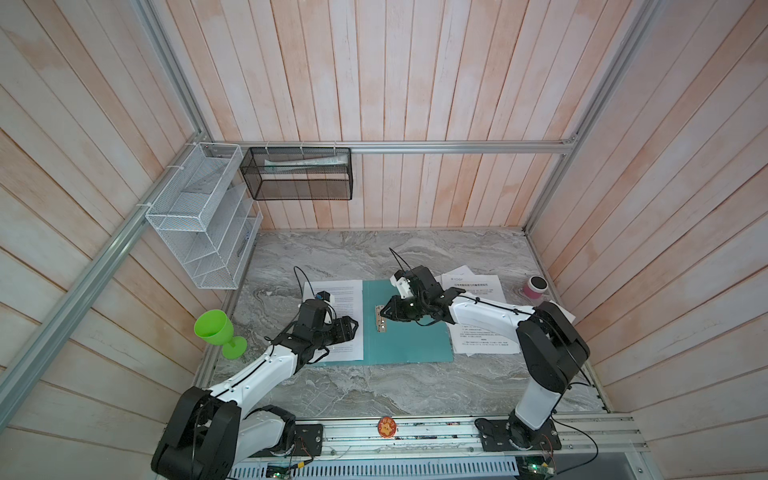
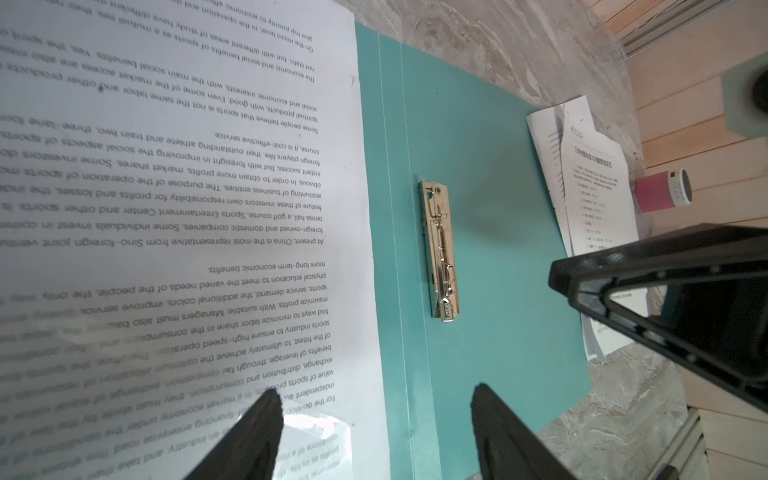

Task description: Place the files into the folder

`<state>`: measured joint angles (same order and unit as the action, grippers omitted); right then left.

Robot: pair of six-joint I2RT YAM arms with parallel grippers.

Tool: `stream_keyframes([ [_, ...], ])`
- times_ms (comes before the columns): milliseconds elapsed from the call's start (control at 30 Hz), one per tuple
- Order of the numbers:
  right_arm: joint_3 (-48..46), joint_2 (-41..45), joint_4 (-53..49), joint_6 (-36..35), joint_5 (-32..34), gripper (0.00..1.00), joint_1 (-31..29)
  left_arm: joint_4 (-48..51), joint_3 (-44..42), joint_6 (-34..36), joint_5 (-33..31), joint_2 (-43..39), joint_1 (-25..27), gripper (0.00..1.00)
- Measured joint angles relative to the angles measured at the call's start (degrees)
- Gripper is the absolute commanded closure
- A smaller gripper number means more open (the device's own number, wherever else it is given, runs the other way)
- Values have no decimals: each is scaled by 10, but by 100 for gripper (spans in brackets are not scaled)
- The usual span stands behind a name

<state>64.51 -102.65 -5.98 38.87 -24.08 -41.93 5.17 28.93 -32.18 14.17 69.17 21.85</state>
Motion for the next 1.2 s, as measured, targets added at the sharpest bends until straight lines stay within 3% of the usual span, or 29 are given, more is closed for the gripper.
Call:
stream_keyframes([
  [300, 2, -57, -8, -4, -4, 85, -10, -33, -12, -17, -6, 40, 8, 47],
  [633, 16, -76, -14, -12, -13, 85, -15, -54, -42, -29, -5, 63, 10, 57],
  [1200, 50, -115, -29, -21, -18, 87, -15, -91, -56, -40, 2, 68, 10, 59],
])
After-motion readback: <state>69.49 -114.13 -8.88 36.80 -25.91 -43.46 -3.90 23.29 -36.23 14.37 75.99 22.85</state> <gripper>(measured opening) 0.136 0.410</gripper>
